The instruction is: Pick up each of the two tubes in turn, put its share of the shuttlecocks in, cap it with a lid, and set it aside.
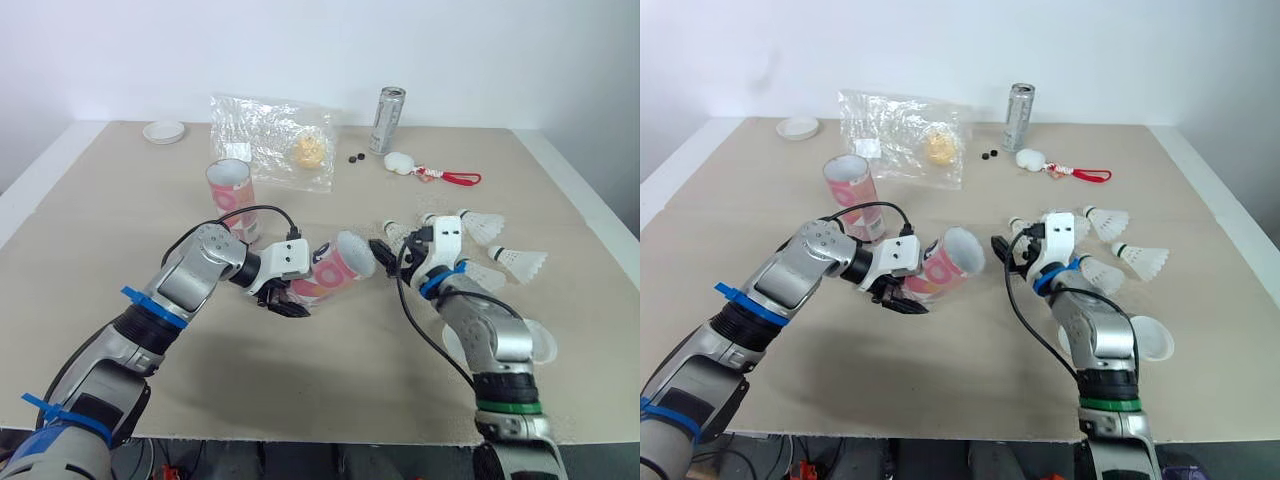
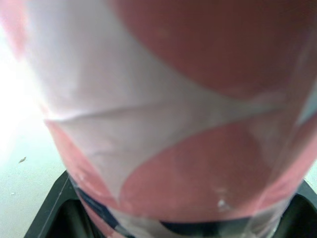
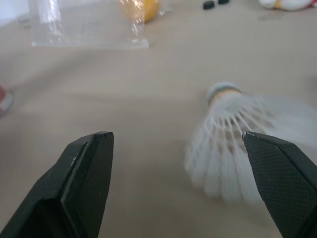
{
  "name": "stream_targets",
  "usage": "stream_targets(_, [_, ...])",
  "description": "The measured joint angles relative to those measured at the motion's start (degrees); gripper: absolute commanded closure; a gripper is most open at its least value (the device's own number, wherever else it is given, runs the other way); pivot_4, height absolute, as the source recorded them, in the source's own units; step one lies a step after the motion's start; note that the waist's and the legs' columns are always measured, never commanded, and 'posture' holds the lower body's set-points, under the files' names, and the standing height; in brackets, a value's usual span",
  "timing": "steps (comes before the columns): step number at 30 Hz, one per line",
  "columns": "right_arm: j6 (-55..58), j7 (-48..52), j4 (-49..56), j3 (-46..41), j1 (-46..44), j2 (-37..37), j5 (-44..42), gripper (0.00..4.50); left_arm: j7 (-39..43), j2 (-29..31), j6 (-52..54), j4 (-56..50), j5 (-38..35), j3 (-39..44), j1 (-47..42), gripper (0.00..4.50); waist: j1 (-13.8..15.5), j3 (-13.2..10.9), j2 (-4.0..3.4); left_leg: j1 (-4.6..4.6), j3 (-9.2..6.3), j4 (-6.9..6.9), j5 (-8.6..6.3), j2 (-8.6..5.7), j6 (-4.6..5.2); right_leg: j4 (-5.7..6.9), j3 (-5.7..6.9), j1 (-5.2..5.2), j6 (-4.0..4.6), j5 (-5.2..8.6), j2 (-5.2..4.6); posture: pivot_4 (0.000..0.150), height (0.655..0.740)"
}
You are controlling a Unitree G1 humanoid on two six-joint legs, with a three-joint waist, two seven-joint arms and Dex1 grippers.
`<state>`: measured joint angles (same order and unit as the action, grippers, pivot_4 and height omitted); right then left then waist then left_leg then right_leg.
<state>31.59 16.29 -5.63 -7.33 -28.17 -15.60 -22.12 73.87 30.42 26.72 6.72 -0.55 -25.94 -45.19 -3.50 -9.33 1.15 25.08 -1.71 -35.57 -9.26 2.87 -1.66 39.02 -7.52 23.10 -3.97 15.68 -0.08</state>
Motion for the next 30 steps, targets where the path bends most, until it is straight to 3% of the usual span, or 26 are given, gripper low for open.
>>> stream_targets(3, [-2.65,0.32,-6.39,0.00,-2.88,0.71,0.99,0.05,-0.18,0.02,-0.03,-0.09,0.01,0.02,0.04,1.51,-0.29,0.00,-0.01,-0.01,-0.01,0.02,0.00,0.00,0.00,0.00,0.01,0.00,0.00,0.01,0.00,0.150,0.7400])
stream_targets(6, [-4.32,0.17,-11.43,0.08,-5.22,1.29,2.25,0.80,-0.46,0.03,0.05,-0.41,0.03,0.03,0.20,1.51,-0.32,-0.01,-0.02,0.01,-0.02,0.02,0.00,-0.01,0.00,0.00,0.01,0.00,0.00,0.00,-0.01,0.150,0.7400])
stream_targets(14, [-9.26,-0.15,-19.53,-0.05,-8.81,1.75,4.89,4.47,-0.93,0.03,0.08,-0.69,0.01,0.13,0.49,1.51,-0.37,-0.01,-0.02,0.00,-0.02,0.01,0.01,-0.03,-0.01,0.00,0.00,-0.01,-0.02,-0.01,-0.01,0.150,0.7400])
stream_targets(19, [-10.84,1.30,-19.49,0.33,-9.24,1.32,5.89,4.47,-0.98,-0.07,-0.04,-0.52,0.03,0.14,0.45,1.51,-0.40,-0.02,-0.04,0.00,-0.02,0.00,0.01,-0.03,-0.01,0.00,0.01,-0.01,-0.03,-0.01,-0.02,0.150,0.7400])
stream_targets(22, [-11.04,4.55,-14.37,2.82,-8.13,-1.63,7.49,4.47,-0.91,-0.25,-0.31,-0.38,0.03,0.15,0.34,1.51,-0.37,-0.11,-0.18,0.04,-0.02,0.00,0.01,-0.11,-0.02,0.00,-0.03,-0.01,-0.07,0.01,-0.07,0.150,0.7400])
stream_targets(26, [-14.62,13.80,-1.98,6.14,-5.86,-12.20,10.13,4.47,-0.67,-0.93,-0.74,0.65,-0.01,-0.06,-0.38,1.51,-0.02,-0.21,-0.35,0.11,-0.03,-0.02,0.01,-0.21,-0.02,-0.04,-0.07,-0.02,-0.17,0.07,-0.13,0.150,0.7400])
stream_targets(30, [-26.01,30.62,8.44,6.94,-3.98,-27.56,10.60,4.47,0.02,-1.59,-0.92,1.91,-0.03,-0.06,-0.97,1.51,0.34,-0.22,-0.36,0.06,-0.03,0.01,0.00,-0.22,-0.03,-0.07,-0.07,-0.04,-0.19,0.14,-0.12,0.150,0.7400])
